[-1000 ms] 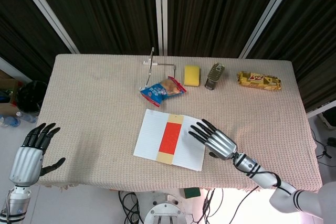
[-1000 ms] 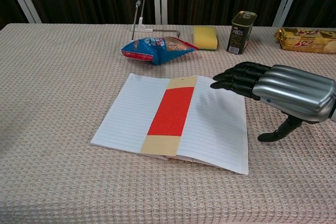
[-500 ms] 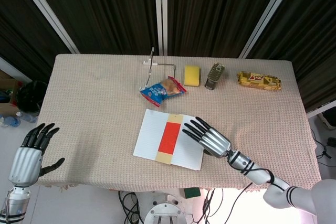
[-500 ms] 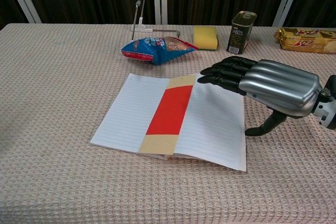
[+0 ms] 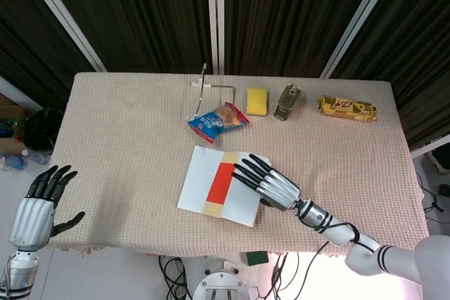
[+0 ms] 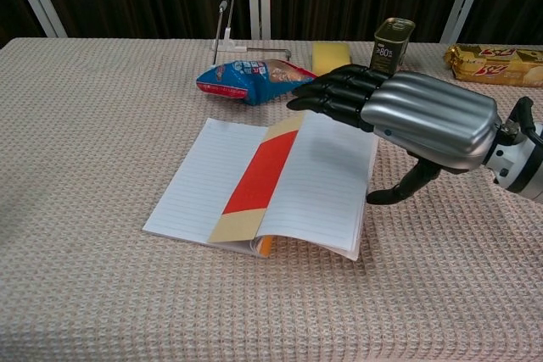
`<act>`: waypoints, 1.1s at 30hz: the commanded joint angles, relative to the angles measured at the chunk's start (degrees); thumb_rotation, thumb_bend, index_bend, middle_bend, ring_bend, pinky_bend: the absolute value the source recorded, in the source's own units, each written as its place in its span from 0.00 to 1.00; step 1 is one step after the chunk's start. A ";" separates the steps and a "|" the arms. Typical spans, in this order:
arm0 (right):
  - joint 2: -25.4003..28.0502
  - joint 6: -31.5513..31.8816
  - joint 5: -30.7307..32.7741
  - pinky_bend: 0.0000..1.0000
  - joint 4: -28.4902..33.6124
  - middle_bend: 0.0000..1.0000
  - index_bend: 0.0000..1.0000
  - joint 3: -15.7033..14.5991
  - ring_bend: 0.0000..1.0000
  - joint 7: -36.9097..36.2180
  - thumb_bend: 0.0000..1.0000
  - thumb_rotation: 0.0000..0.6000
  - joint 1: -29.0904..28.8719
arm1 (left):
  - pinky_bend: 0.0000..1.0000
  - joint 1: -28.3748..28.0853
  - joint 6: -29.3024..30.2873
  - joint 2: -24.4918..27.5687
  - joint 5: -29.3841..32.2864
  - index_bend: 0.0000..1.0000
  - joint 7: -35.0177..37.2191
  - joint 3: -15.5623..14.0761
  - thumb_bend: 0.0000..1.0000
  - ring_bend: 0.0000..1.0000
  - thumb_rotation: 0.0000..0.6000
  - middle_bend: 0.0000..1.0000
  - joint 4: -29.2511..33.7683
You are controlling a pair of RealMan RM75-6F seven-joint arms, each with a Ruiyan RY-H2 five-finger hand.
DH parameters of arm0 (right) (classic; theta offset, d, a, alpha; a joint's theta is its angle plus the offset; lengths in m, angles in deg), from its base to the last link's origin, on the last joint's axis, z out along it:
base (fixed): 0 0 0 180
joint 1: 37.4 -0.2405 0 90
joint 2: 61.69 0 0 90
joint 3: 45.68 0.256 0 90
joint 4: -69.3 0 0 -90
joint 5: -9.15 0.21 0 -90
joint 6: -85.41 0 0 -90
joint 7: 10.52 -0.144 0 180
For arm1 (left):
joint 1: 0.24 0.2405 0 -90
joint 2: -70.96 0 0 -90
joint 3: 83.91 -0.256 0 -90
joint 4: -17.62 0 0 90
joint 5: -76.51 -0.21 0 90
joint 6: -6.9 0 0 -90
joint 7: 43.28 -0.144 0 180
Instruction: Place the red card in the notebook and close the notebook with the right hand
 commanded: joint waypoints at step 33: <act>-7.67 -12.87 7.44 0.00 5.17 0.11 0.00 11.43 0.00 9.14 0.26 1.00 -13.87 | 0.16 0.24 -0.24 0.68 0.41 0.18 -0.51 0.03 0.02 0.09 1.00 0.13 0.61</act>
